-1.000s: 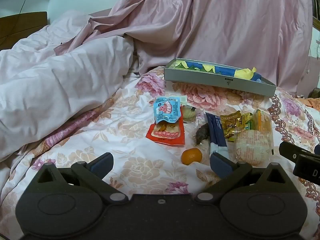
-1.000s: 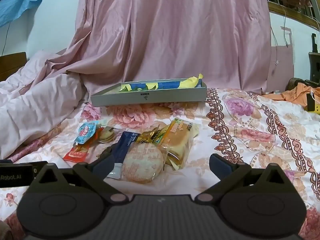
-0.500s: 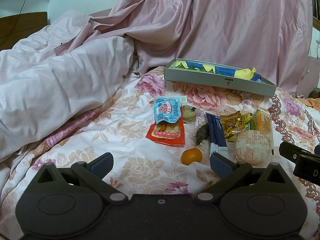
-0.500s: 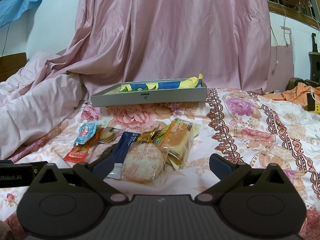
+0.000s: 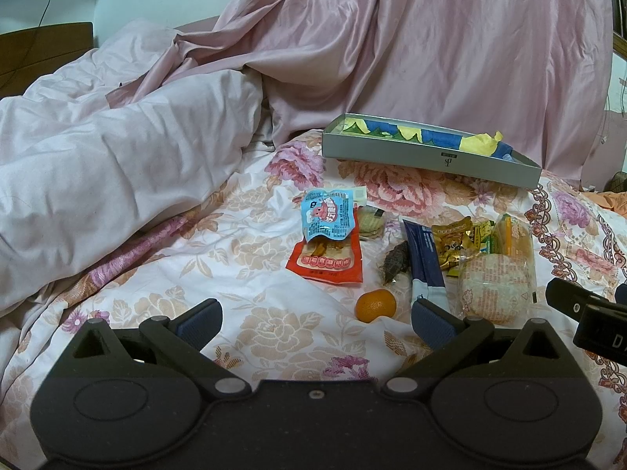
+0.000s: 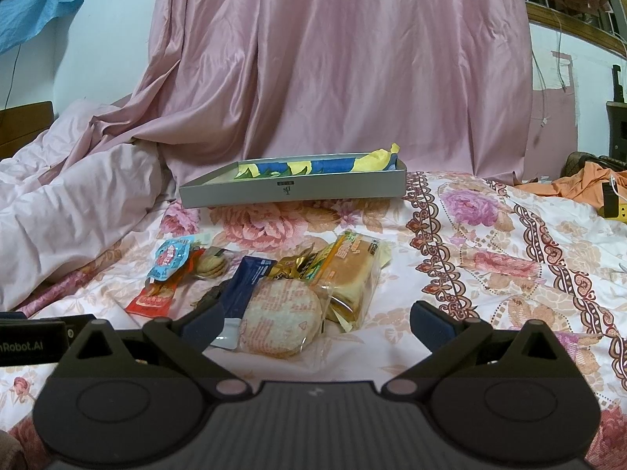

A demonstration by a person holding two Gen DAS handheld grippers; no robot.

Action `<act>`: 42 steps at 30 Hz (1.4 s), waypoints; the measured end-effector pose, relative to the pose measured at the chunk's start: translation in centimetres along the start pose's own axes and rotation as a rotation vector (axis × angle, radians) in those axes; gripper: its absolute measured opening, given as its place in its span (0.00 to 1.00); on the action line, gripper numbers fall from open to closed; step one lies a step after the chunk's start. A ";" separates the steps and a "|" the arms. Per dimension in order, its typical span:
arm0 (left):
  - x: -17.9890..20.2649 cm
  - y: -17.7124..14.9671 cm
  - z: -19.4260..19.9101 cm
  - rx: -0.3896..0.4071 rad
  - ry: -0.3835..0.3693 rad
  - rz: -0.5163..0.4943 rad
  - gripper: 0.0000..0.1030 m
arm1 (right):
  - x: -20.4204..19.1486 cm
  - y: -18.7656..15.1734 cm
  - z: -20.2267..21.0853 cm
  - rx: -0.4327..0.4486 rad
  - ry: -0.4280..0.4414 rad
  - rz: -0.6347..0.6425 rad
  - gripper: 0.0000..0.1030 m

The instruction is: Organize snacks

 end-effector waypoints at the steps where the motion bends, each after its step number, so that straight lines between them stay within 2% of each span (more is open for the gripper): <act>1: 0.0 0.0 0.0 0.000 0.000 0.000 0.99 | 0.0 0.0 0.0 0.000 0.001 0.001 1.00; 42: 0.0 0.0 0.0 -0.002 0.000 -0.001 0.99 | -0.2 -0.3 -0.1 -0.006 0.001 0.002 1.00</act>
Point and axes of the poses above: each gripper's, at about its wrist camera, not at the fingertips, and z roughly against the way its jaws point, x to its right, y to its top, the point moved 10 cm from there along -z, roughly the way its jaws point, and after that the axes turned 2 degrees about -x, right-handed, at the moved point
